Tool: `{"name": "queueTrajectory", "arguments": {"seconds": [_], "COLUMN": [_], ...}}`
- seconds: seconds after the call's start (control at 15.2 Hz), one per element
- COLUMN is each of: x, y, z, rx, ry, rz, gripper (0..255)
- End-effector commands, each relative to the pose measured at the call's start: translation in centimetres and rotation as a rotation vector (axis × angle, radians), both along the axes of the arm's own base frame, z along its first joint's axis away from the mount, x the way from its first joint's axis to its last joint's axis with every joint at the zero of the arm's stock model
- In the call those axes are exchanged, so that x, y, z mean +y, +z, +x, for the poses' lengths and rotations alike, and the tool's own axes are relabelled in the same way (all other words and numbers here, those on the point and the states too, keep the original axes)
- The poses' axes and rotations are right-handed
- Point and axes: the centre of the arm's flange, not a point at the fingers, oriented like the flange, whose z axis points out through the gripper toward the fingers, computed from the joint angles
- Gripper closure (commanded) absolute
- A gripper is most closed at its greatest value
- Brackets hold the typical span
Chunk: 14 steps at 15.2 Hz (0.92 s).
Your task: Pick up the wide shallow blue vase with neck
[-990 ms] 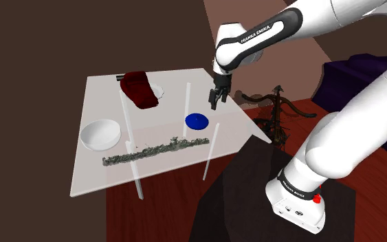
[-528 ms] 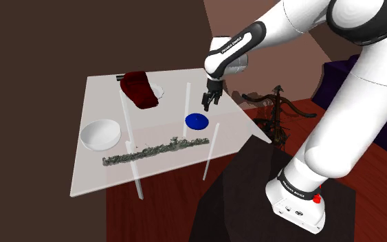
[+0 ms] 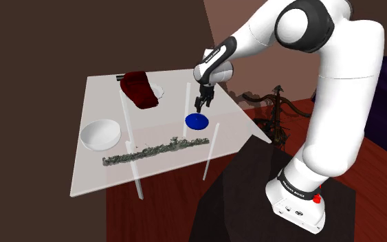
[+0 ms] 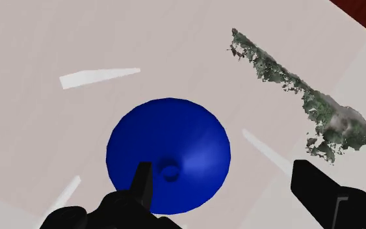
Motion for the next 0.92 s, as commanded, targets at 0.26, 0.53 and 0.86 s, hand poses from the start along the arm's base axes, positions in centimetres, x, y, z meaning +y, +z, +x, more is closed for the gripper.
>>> {"name": "queueTrajectory", "arguments": {"seconds": [0.26,0.53,0.86], "x": [-3.0,-3.0,-3.0], "y": [-5.1,-7.2,-9.1], "z": [4.8,4.8,4.8], "rx": [-0.028,-0.028,-0.028], "ry": [-0.001,-0.001,-0.001], "rz": [0.010,0.010,0.010], "gripper": [0,0,0]}}
